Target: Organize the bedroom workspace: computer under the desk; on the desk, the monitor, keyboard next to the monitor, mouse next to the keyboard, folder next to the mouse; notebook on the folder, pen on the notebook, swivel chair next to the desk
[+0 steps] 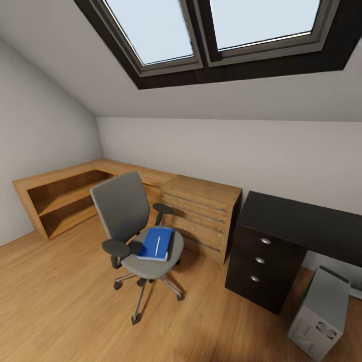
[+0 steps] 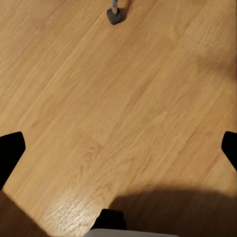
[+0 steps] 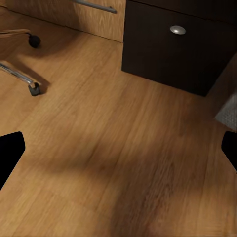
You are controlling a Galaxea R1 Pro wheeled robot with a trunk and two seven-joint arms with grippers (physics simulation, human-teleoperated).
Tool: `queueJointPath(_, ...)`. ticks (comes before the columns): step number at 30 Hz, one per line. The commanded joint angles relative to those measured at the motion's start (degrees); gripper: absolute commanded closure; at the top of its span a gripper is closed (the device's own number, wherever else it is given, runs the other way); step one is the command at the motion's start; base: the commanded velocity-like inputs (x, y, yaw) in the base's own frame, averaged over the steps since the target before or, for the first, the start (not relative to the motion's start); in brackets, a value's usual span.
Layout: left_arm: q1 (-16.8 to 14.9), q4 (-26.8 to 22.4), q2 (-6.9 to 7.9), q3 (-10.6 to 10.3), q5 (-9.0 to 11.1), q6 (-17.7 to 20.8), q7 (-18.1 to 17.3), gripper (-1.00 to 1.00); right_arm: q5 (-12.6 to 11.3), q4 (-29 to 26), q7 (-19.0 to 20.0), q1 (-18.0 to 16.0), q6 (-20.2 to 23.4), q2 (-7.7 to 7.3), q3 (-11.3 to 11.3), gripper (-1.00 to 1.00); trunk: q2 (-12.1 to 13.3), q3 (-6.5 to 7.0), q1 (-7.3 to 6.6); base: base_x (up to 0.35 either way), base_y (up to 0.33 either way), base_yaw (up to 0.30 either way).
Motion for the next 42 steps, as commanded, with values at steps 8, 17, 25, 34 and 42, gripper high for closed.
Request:
queueJointPath(8,-0.03,0.07,0.03,-0.17,0.28,-0.17,0.47,-1.00,0.18,0.11,1.48,-0.05,-0.13,-0.01,0.02,-1.00,-0.03,0.22,0.00,0.000,0.000,-0.266)
queueJointPath(17,-0.03,0.08,0.03,-0.13,0.28,-0.17,0.47,-1.00,0.22,0.14,1.73,-0.05,-0.14,0.06,0.08,-1.00,-0.03,0.31,0.00,0.000,0.000,-0.290)
queueJointPath(25,-0.03,0.08,0.03,-0.12,0.28,-0.17,0.47,-1.00,0.17,0.14,1.74,-0.05,-0.08,0.07,0.09,-1.00,-0.03,0.32,0.00,0.000,0.000,-0.298)
queueJointPath(34,-0.03,0.08,0.03,-0.12,0.28,-0.17,0.47,-1.00,0.17,0.14,1.74,-0.05,-0.05,0.12,0.09,-1.00,-0.03,0.19,0.00,0.000,0.000,-0.293)
queueJointPath(42,-0.03,0.08,0.03,-0.12,0.28,-0.17,0.47,-1.00,0.13,0.14,1.74,-0.05,-0.05,0.15,0.09,-1.00,-0.03,-0.16,0.00,0.000,0.000,-0.256)
